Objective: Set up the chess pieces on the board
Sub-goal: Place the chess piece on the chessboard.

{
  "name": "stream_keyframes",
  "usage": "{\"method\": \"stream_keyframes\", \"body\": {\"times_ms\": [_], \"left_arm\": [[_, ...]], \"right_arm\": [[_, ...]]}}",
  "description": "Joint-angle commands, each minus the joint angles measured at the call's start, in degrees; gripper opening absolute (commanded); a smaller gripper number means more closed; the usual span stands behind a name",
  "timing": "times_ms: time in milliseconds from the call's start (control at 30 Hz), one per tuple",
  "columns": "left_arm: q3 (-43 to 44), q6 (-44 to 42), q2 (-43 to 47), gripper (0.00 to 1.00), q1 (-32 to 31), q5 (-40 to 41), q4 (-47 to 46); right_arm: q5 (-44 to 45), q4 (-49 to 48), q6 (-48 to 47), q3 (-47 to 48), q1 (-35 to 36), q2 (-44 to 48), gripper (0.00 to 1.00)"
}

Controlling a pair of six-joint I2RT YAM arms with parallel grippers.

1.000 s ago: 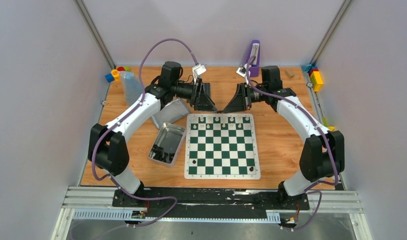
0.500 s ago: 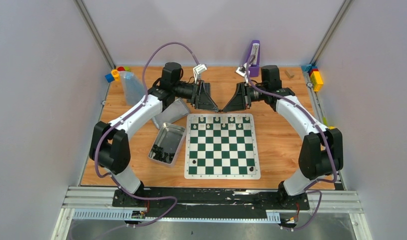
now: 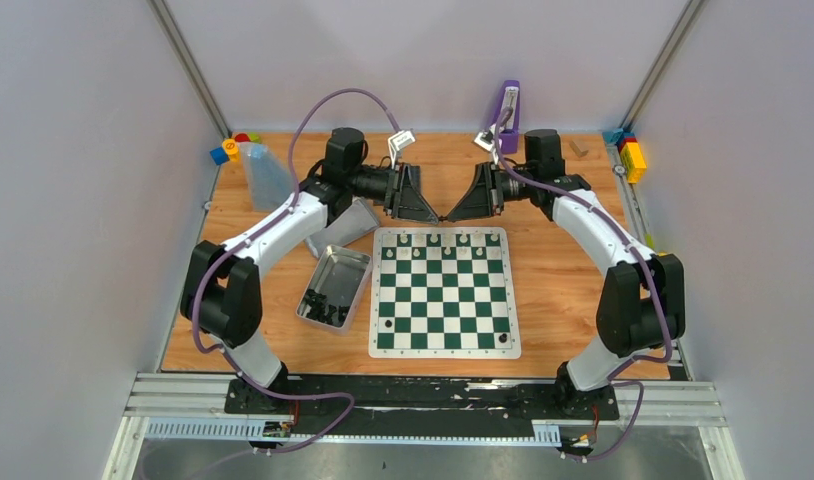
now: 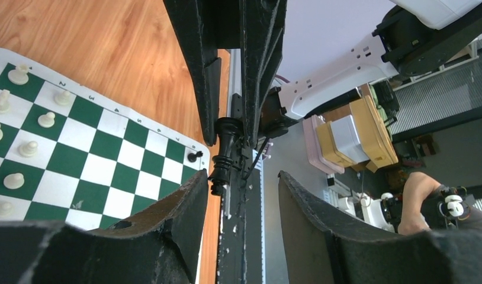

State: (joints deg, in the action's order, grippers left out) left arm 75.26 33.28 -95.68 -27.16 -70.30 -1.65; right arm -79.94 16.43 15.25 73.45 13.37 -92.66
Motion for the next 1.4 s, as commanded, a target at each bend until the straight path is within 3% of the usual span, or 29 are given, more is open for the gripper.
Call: {"method": "stream_keyframes", "body": {"times_ms": [0, 933, 1167, 1267, 1367], "left_arm": [[-0.23, 2.2, -0.21, 0.54, -0.33, -1.69, -4.15], [2.74, 1.39, -2.75, 0.16, -1.19, -0.98, -2.41], [4.33, -6.03, -2.03, 0.0, -1.21, 0.54, 7.48], [4.99, -11.82, -1.2, 0.0, -1.23, 2.4, 12.49], [6.36, -17.54, -0.33, 0.0, -1.34, 5.02, 20.47]], "right_arm": [[-0.49, -2.4, 0.32, 1.63, -0.58, -0.24, 0.0], [1.92, -3.23, -2.39, -2.66, 0.17, 1.46, 0.05], [2.58, -1.59, -4.15, -1.71, -0.58, 2.5, 0.3], [3.24, 0.09, -5.37, -0.87, -2.45, 3.16, 0.46], [4.04, 1.93, -7.03, -0.13, -5.44, 3.82, 0.55]]}}
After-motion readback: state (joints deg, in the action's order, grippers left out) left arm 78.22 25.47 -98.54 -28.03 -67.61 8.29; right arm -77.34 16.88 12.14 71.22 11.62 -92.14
